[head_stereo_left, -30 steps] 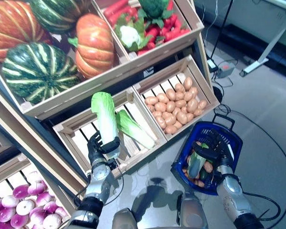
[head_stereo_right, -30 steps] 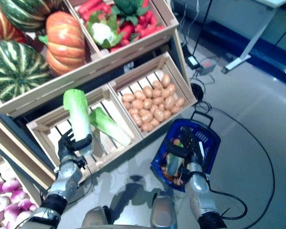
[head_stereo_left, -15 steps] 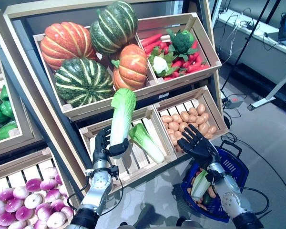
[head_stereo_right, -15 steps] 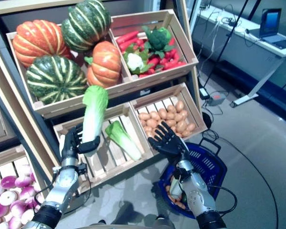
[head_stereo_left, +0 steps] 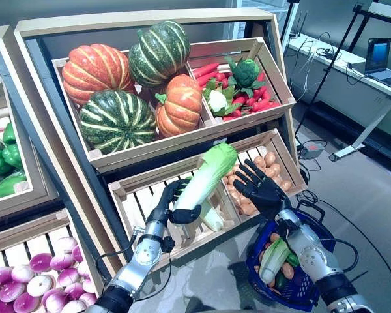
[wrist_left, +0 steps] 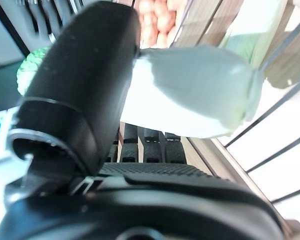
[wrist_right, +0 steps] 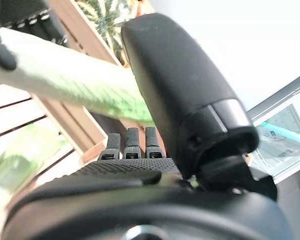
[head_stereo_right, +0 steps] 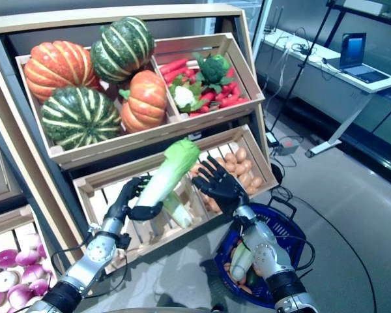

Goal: Put vegetables into the basket

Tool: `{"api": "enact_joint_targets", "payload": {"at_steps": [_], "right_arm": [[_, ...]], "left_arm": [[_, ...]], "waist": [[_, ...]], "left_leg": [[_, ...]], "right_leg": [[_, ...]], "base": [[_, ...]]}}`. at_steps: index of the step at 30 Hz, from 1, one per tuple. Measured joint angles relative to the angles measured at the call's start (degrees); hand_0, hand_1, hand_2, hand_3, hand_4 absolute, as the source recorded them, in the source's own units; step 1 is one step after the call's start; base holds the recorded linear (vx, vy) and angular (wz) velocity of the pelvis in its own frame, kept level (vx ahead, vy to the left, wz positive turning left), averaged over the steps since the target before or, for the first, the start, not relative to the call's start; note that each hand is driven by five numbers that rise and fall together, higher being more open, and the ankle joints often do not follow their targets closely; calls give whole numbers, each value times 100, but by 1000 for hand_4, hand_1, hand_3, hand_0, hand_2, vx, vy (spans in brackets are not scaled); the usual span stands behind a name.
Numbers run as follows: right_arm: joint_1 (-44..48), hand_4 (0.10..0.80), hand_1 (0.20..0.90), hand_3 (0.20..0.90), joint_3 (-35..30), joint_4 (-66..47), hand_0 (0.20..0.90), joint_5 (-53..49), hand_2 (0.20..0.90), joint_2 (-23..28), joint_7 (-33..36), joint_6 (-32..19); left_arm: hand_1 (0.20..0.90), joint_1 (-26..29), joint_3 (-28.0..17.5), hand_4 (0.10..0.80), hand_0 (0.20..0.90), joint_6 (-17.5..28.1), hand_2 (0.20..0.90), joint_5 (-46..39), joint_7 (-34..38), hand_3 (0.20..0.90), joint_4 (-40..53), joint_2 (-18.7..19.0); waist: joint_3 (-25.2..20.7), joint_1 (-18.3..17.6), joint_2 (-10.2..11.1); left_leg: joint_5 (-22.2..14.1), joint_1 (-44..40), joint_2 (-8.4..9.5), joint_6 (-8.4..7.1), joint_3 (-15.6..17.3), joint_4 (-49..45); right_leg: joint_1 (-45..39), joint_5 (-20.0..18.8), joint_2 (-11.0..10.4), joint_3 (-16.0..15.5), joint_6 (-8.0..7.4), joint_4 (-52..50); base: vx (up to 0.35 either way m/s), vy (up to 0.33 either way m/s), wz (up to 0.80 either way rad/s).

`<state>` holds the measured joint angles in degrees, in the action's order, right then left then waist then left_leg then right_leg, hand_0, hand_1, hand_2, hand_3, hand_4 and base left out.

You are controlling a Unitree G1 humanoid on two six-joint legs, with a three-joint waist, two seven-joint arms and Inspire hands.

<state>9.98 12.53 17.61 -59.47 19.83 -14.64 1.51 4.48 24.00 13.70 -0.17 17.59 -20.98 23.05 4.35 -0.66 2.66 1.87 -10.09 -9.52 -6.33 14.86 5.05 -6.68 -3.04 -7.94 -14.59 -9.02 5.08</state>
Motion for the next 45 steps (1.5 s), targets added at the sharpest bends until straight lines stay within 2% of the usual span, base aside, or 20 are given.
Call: {"api": "enact_joint_targets", "payload": {"at_steps": [10, 19, 23, 26, 33, 39, 45], "right_arm": [[402, 800, 900, 900, -2, 58, 900, -354, 900, 3, 59, 112], [729, 800, 900, 900, 1, 523, 900, -610, 900, 1, 367, 595], [776, 800, 900, 900, 37, 747, 900, -630, 900, -14, 697, 730], [776, 800, 900, 900, 255, 938, 900, -632, 900, -63, 1011, 840], [777, 800, 900, 900, 428, 1057, 900, -621, 900, -383, 1730, 871], [778, 800, 900, 900, 484, 1086, 900, -662, 900, -533, 1800, 956], [778, 800, 900, 900, 547, 1130, 900, -1112, 900, -557, 1804, 942]], "left_arm": [[300, 261, 6, 400, 300, 109, 300, 1, 4, 300, -2, 50], [300, 302, 171, 400, 300, 110, 300, 71, 139, 300, -45, 236], [300, 302, 287, 400, 300, 122, 300, 525, 434, 300, -45, 274], [300, 380, 475, 400, 300, 413, 300, 884, 714, 300, -44, 261], [300, 649, 524, 400, 300, 686, 300, 1274, 1198, 300, -16, 215], [300, 755, 727, 400, 300, 768, 300, 1275, 1189, 300, -17, 206], [300, 755, 724, 400, 300, 794, 300, 1103, 1168, 300, -17, 186]], "waist": [[-17, 9, 0], [-22, 17, -1], [-58, 16, 5], [-72, 15, 11], [-80, -1, 4], [-83, 6, 5], [-86, 19, 1]], "left_leg": [[10, -13, -1, -3, -1, 0], [10, -102, 1, -3, -8, 1], [15, -102, 2, -4, -10, 1], [15, -102, 2, -5, -11, 1], [16, -108, 4, -5, -23, 1], [16, -115, 10, -5, -19, 1], [24, -121, 11, -1, -19, 1]], "right_leg": [[-9, -15, 4, 11, 8, -1], [-92, -19, 2, 20, 9, 0], [-92, -25, 2, 24, 12, 0], [-92, -25, 2, 23, 12, 0], [-89, -30, 2, 43, 14, 0], [-88, -30, 2, 156, 13, 0], [-93, -32, 2, 161, 12, 0]], "base": [[0, 0, 0], [1, 7, 0], [0, 0, 0], [0, 0, 0], [0, 0, 0], [0, 0, 0], [0, 0, 0]]}}
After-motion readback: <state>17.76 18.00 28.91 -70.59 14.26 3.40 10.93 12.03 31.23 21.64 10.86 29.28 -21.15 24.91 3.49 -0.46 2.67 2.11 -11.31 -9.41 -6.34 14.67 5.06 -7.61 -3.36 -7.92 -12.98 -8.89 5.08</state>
